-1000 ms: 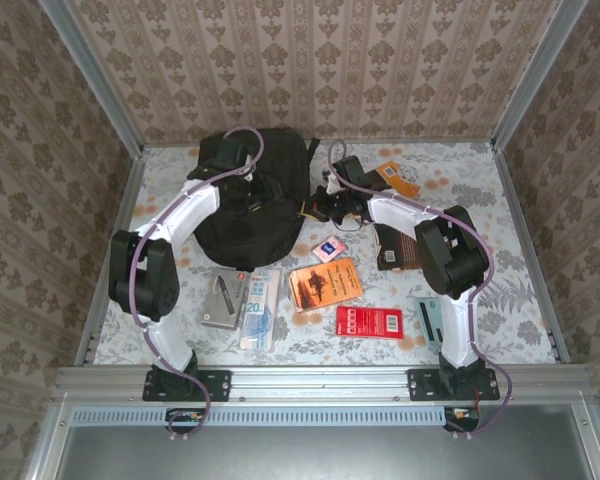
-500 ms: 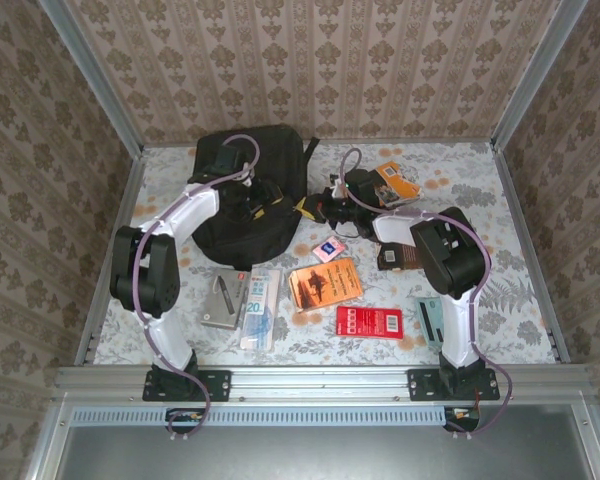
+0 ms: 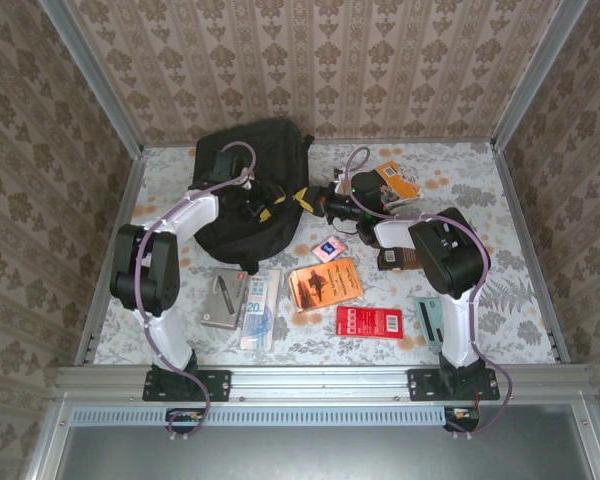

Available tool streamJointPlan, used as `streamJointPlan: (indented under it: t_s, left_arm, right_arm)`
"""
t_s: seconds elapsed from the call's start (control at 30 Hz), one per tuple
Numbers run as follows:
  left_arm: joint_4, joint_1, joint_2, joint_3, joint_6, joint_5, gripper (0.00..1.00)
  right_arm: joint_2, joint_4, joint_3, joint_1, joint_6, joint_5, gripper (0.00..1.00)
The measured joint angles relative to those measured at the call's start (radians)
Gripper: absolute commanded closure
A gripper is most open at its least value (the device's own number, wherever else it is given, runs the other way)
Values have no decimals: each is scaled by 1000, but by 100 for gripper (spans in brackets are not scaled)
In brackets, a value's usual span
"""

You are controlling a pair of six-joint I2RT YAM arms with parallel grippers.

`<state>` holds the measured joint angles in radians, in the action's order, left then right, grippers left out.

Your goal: Pack the student bag

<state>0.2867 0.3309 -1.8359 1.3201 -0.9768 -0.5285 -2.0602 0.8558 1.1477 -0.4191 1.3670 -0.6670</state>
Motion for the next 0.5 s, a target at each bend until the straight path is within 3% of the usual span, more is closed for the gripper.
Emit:
streamJointPlan:
  t_s: [0.5]
  left_arm:
    - [-223, -2, 6, -68, -106, -79, 50]
  right_arm:
    - [-51, 117, -31, -6, -2, -39, 100]
